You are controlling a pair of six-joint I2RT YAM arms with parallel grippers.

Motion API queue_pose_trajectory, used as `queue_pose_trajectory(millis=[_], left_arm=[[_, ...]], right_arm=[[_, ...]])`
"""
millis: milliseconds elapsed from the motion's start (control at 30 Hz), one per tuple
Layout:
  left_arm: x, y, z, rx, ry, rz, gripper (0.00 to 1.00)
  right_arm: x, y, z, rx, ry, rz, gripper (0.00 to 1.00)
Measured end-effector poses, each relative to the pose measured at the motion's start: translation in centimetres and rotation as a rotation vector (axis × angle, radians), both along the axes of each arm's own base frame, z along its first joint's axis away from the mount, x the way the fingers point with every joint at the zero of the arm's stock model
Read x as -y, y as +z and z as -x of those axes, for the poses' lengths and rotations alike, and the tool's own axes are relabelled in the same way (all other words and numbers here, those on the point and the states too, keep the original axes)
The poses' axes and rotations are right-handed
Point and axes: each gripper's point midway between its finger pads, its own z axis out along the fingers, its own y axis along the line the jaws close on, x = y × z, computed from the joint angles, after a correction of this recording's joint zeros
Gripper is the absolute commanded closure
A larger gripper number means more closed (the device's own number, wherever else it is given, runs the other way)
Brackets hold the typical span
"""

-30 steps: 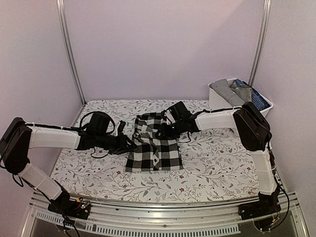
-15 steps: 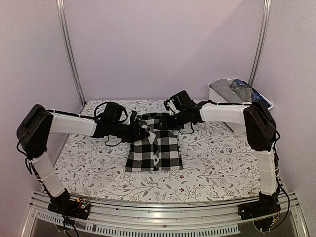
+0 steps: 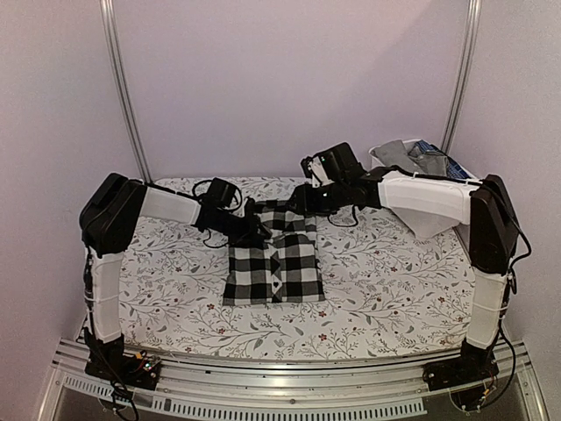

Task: Fold and stack the long sleeve shirts
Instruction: Smooth out the 2/3-rectangle-folded shirt at the center of the board, then adjust the 2/3-rectangle-folded shirt at the center of the board.

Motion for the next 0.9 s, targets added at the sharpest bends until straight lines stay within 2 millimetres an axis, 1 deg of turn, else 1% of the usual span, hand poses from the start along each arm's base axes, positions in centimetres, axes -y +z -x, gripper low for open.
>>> queue_pose_trajectory(millis=[67, 133, 167, 233, 367, 400, 467, 500, 533, 600, 700, 733, 800, 900], left_arm=[[0.2, 0.7, -0.2, 0.013, -0.014, 0.005, 0.64], [0.3, 1.6, -0.2, 0.031, -0.024, 0.005, 0.60], [0.2, 2.3, -0.1, 0.041, -0.026, 0.005, 0.58], [0.0, 4.4, -0.1, 0.077, -0.023, 0.004, 0.57], [-1.9, 10.3, 0.1, 0.190, 0.036, -0.005, 0.57], [-2.5, 11.3, 0.3, 0.211, 0.051, -0.008, 0.57], [-4.0, 12.3, 0.9, 0.233, 0.082, -0.018, 0.58], [-4.9, 12.0, 1.2, 0.226, 0.097, -0.031, 0.58], [-5.6, 11.4, 1.6, 0.216, 0.107, -0.043, 0.58], [-6.9, 8.9, 2.8, 0.162, 0.116, -0.079, 0.58], [-8.5, 4.8, 5.0, 0.053, 0.116, -0.141, 0.57], [-8.7, 4.0, 5.5, 0.030, 0.114, -0.153, 0.57], [-9.0, 3.0, 6.0, 0.002, 0.112, -0.168, 0.57], [-9.0, 2.6, 6.0, -0.004, 0.111, -0.173, 0.57]], right_arm=[[0.4, -1.4, 0.4, -0.027, -0.005, 0.021, 0.50], [0.8, -2.5, 0.7, -0.044, -0.010, 0.038, 0.47], [1.0, -2.9, 0.8, -0.051, -0.013, 0.045, 0.47], [1.4, -3.5, 0.7, -0.061, -0.021, 0.054, 0.47], [2.7, -4.9, 0.5, -0.084, -0.041, 0.074, 0.47], [3.0, -5.4, 0.5, -0.091, -0.046, 0.080, 0.48], [3.6, -6.4, 0.7, -0.111, -0.051, 0.091, 0.48], [3.9, -6.8, 0.8, -0.118, -0.052, 0.095, 0.48], [4.1, -7.3, 1.0, -0.128, -0.051, 0.097, 0.48], [4.4, -8.0, 1.3, -0.145, -0.048, 0.098, 0.48], [4.5, -8.5, 1.6, -0.160, -0.044, 0.099, 0.48], [4.4, -8.5, 1.6, -0.160, -0.043, 0.095, 0.48], [4.2, -8.4, 1.5, -0.156, -0.040, 0.083, 0.48], [3.8, -8.8, 1.3, -0.158, -0.036, 0.069, 0.48]])
